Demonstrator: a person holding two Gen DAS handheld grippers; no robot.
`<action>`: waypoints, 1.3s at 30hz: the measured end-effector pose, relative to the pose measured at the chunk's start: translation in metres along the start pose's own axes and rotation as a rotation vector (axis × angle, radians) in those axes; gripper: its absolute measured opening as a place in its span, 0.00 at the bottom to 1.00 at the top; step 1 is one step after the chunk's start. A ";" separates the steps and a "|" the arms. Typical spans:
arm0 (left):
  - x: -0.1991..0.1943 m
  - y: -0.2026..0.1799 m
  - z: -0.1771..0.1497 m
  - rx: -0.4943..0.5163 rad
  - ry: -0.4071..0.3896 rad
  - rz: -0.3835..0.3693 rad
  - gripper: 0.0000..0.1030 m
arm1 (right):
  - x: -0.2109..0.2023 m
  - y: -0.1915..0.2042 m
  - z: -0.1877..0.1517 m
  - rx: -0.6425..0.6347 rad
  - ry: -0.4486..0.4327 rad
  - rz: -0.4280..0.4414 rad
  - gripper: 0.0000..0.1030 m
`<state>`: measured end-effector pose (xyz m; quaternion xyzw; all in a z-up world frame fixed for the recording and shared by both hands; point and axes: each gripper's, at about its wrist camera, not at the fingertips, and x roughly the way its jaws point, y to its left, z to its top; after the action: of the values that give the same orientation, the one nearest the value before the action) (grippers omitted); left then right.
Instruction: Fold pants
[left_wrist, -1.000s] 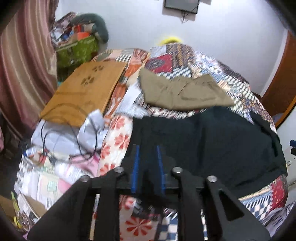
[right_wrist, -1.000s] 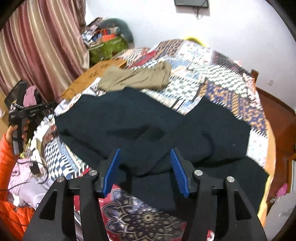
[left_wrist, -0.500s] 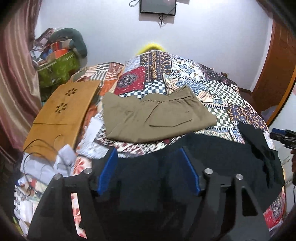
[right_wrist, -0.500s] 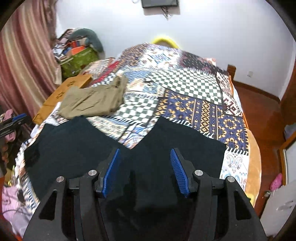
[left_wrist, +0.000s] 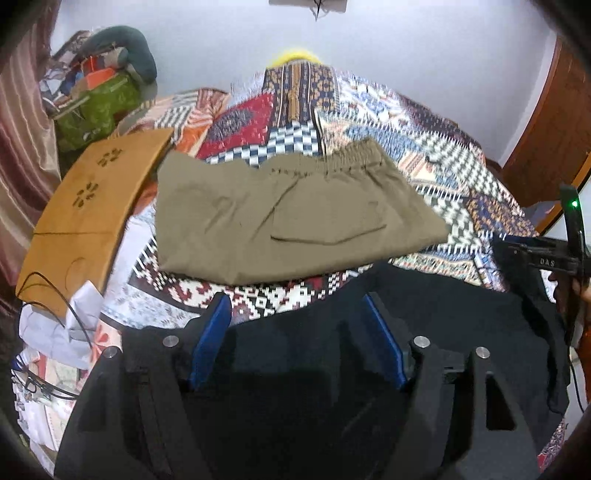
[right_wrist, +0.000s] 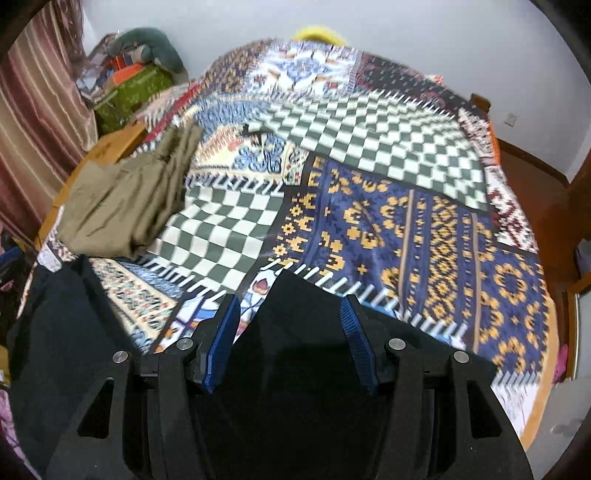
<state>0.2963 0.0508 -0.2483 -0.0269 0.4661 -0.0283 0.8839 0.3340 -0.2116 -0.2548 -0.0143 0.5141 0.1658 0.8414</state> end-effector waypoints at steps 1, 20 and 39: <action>0.005 0.000 -0.003 -0.001 0.011 0.000 0.70 | 0.007 0.000 0.000 -0.012 0.022 0.001 0.51; -0.005 -0.017 -0.006 0.027 0.020 0.003 0.70 | -0.039 -0.001 -0.006 -0.047 -0.140 -0.032 0.14; -0.062 -0.105 -0.020 0.185 -0.025 -0.116 0.79 | -0.217 -0.045 -0.104 0.121 -0.413 -0.149 0.14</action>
<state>0.2424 -0.0493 -0.2003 0.0275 0.4479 -0.1220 0.8853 0.1674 -0.3320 -0.1222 0.0324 0.3374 0.0714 0.9381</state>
